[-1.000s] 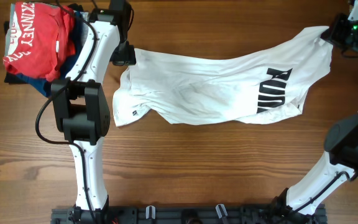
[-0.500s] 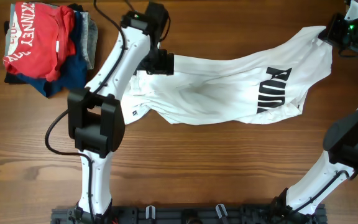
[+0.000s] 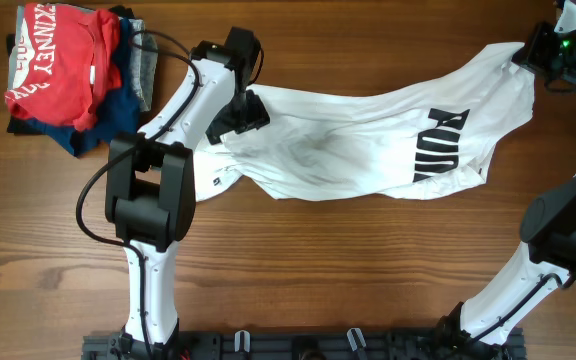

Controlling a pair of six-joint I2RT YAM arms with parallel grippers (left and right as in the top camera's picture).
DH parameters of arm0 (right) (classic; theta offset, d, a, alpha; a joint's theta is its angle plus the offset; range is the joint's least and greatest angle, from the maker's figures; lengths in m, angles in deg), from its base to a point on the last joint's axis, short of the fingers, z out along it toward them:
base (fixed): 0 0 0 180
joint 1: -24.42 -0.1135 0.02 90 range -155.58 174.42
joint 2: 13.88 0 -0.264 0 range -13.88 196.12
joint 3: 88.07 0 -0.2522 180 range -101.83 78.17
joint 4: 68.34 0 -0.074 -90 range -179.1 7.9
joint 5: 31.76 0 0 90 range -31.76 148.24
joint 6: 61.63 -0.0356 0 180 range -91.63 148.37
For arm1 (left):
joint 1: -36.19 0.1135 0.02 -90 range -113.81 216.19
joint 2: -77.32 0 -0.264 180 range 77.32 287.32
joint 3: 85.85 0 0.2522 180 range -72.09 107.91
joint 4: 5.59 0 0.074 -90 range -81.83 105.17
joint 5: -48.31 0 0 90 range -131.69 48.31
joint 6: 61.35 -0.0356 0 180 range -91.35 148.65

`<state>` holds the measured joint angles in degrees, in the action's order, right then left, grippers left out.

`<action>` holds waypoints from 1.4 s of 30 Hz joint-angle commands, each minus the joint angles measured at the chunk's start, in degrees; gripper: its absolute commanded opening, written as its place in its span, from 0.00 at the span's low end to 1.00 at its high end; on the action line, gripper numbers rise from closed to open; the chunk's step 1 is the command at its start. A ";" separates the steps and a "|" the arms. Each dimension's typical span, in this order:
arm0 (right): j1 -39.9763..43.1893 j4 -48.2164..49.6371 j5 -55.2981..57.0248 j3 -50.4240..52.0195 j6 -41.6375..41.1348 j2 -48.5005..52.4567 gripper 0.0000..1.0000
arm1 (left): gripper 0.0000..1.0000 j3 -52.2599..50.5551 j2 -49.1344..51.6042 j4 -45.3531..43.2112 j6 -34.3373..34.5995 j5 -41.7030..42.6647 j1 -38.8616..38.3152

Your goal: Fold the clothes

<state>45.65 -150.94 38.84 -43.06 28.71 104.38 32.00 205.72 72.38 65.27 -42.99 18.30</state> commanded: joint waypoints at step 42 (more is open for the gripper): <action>-0.17 -0.20 0.55 -0.20 0.98 0.92 0.04 | 0.63 -8.26 -2.97 -7.67 -8.26 2.08 4.74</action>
<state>45.65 -151.26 38.86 -43.06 28.71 104.38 24.59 205.24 64.64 59.39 -40.74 21.73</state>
